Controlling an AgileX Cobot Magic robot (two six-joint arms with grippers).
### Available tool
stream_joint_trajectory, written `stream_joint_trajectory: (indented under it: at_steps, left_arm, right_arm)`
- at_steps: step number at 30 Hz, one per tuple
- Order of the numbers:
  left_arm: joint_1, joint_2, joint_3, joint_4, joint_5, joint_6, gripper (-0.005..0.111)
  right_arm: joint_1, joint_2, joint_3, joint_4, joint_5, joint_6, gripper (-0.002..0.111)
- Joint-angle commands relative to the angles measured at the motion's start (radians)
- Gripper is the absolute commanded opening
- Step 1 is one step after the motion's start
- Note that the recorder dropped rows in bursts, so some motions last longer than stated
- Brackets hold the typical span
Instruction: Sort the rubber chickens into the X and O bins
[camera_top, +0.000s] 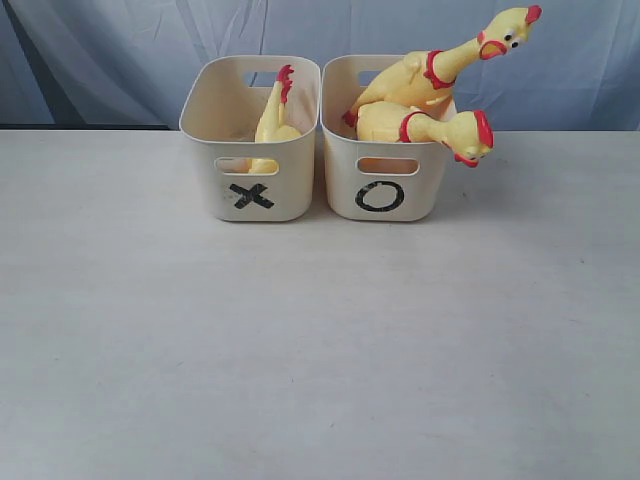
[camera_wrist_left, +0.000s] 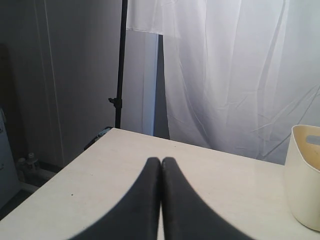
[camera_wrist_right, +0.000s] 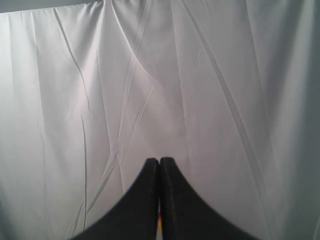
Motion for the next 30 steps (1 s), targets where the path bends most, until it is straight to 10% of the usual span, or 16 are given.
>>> stream_joint_trajectory:
  at_steps: [1,14,18,21,30]
  left_arm:
    - [0.004,-0.008,0.002,0.003,-0.009,0.001,0.000]
    - [0.004,-0.008,0.102,-0.247,-0.085,0.003,0.000]
    - [0.004,-0.008,0.187,-0.230,-0.612,0.003,0.000]
    - [0.004,-0.008,0.304,0.058,-1.151,0.003,0.000]
    - [0.004,-0.008,0.491,-0.272,-1.205,0.003,0.000]
  right_arm:
    - [-0.006,-0.006,0.003,0.003,-0.002,0.000,0.001]
    - [-0.006,-0.006,0.135,-0.010,-0.405,0.000,0.001]
    - [-0.006,-0.006,0.135,-0.010,-0.405,0.000,0.001]
    - [-0.006,-0.006,0.166,-0.010,-0.412,0.000,0.001]
    - [-0.006,-0.006,0.317,-0.010,-0.412,0.000,0.001]
